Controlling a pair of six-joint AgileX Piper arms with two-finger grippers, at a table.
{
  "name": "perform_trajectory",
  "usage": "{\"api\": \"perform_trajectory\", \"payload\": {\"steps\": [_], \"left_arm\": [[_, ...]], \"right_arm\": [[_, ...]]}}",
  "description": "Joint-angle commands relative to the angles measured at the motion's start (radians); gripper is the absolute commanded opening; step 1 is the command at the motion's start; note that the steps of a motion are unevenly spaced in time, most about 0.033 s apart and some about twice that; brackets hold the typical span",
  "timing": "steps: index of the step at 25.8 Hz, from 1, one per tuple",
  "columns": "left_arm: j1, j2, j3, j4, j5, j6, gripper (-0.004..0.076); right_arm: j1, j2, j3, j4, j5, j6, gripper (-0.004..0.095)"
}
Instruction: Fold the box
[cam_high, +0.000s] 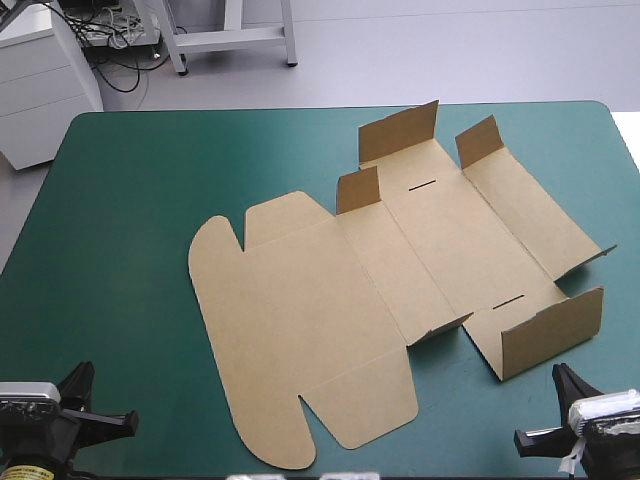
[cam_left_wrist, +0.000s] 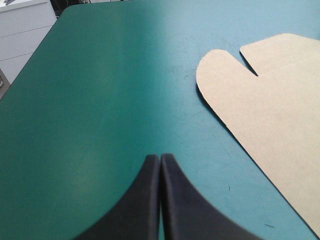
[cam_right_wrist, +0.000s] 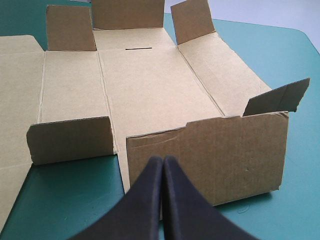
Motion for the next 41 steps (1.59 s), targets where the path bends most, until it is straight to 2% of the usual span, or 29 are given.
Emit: {"api": "perform_trajectory", "payload": {"steps": [1,14,18,20,24,27,30,33,35,41], "left_arm": [[-0.005,0.016,-0.019,-0.004,-0.073,-0.009,-0.0032],[-0.005,0.016,-0.019,-0.004,-0.073,-0.009,-0.0032],[-0.005,0.016,-0.019,-0.004,-0.073,-0.009,-0.0032],[-0.005,0.016,-0.019,-0.004,-0.073,-0.009,-0.0032],[-0.005,0.016,-0.019,-0.004,-0.073,-0.009,-0.0032],[-0.005,0.016,-0.019,-0.004,-0.073,-0.009,-0.0032],[-0.005,0.016,-0.019,-0.004,-0.073,-0.009,-0.0032],[-0.005,0.016,-0.019,-0.004,-0.073,-0.009,-0.0032],[-0.005,0.016,-0.019,-0.004,-0.073,-0.009,-0.0032],[-0.005,0.016,-0.019,-0.004,-0.073,-0.009,-0.0032]], "right_arm": [[0.003,-0.025,-0.023,0.001,-0.079,-0.002,-0.0023],[0.003,-0.025,-0.023,0.001,-0.079,-0.002,-0.0023],[0.003,-0.025,-0.023,0.001,-0.079,-0.002,0.0019],[0.003,-0.025,-0.023,0.001,-0.079,-0.002,0.0079],[0.003,-0.025,-0.023,0.001,-0.079,-0.002,0.0298],[0.003,-0.025,-0.023,0.001,-0.079,-0.002,0.0511],[0.003,-0.025,-0.023,-0.001,-0.079,-0.002,0.0626],[0.003,-0.025,-0.023,-0.003,-0.079,-0.002,0.0683],[0.003,-0.025,-0.023,-0.003,-0.079,0.011,0.0686],[0.003,0.029,-0.081,-0.001,-0.067,0.253,0.0686]]}}
